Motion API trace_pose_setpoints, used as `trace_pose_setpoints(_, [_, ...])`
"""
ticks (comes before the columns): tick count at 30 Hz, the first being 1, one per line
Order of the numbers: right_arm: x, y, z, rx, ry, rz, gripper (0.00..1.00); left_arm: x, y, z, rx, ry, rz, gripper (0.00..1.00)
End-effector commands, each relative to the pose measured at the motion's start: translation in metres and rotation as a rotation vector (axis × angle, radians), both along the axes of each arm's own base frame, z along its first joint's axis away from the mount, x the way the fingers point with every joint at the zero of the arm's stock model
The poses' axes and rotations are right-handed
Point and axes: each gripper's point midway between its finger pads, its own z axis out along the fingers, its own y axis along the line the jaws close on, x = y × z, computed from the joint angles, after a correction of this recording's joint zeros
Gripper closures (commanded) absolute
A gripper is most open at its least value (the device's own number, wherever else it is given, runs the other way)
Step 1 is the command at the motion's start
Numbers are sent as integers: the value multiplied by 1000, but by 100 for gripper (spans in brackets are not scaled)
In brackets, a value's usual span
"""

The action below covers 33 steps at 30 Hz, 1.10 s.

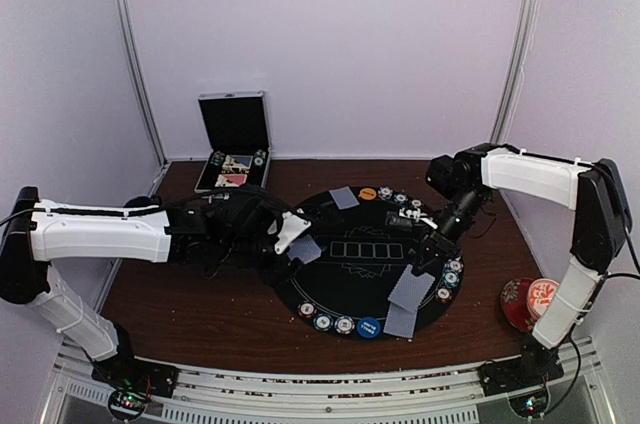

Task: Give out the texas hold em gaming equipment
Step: Distribute the poker card in the small blind area.

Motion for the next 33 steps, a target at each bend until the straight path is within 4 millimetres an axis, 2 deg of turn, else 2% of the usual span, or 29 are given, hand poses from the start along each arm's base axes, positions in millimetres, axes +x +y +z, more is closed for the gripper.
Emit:
trace_pose_setpoints(1, [-24,-11,-12,-75,14,136,100,0,-6,16,-43,-29,-15,36])
trace_pose_setpoints(11, [-22,1,-38,-123,56,211,100,0,-6,17,-47,-31,-17,36])
trace_pose_setpoints(18, [-16,16,-40,-102,75,244,100,-1,-6,18,-49,-31,-20,36])
trace_pose_setpoints(33, [-2,17,-70,-157,66,230,100,-3,-7,18,-47,-33,-26,36])
